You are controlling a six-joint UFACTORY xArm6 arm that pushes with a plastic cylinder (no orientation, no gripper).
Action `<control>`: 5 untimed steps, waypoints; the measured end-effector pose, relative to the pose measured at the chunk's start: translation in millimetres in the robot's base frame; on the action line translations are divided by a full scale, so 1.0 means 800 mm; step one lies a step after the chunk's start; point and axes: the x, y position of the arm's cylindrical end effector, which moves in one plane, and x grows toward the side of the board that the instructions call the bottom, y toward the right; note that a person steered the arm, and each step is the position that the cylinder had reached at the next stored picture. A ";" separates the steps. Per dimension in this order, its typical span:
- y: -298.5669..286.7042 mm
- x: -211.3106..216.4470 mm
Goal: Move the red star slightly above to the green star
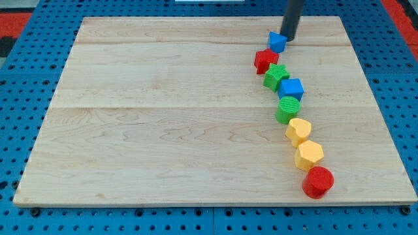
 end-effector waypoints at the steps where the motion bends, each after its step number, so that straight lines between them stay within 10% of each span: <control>1: 0.006 0.002; 5: -0.095 -0.063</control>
